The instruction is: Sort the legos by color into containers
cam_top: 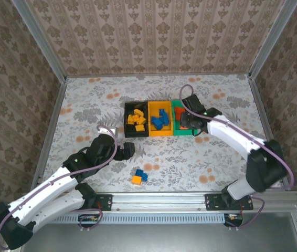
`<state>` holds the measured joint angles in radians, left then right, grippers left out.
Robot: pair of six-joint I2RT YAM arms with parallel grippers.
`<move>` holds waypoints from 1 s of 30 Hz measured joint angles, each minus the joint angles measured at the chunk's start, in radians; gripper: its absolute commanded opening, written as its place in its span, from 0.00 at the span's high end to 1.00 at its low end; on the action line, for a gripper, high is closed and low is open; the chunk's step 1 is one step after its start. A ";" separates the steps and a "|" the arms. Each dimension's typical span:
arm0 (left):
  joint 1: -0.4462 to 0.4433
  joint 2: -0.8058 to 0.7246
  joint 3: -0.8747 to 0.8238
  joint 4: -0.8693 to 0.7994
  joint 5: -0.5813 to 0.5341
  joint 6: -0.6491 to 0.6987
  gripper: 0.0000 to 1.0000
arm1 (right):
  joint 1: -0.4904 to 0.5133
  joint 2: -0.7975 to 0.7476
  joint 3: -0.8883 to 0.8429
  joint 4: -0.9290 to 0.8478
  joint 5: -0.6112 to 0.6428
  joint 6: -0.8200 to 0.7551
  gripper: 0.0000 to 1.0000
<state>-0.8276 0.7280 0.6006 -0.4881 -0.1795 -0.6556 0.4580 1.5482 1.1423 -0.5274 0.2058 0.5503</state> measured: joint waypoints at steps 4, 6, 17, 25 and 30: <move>0.005 -0.017 0.000 -0.002 0.003 -0.004 0.00 | -0.026 0.126 0.053 0.003 -0.003 0.014 0.50; 0.005 -0.029 -0.001 -0.002 0.004 -0.005 0.00 | -0.028 0.156 0.072 0.004 -0.003 0.021 0.32; 0.005 -0.061 -0.010 -0.014 0.013 -0.023 0.00 | 0.138 0.047 0.036 0.048 -0.024 0.029 0.11; 0.012 -0.127 -0.012 -0.095 -0.035 -0.040 0.00 | 0.565 -0.011 -0.105 0.092 -0.105 -0.024 0.00; 0.023 -0.169 0.028 -0.155 -0.077 -0.040 0.00 | 0.740 0.081 -0.093 0.126 -0.064 -0.093 0.00</move>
<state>-0.8051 0.5587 0.6289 -0.6430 -0.2565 -0.6956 1.1980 1.6295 1.0496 -0.4015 0.1421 0.4576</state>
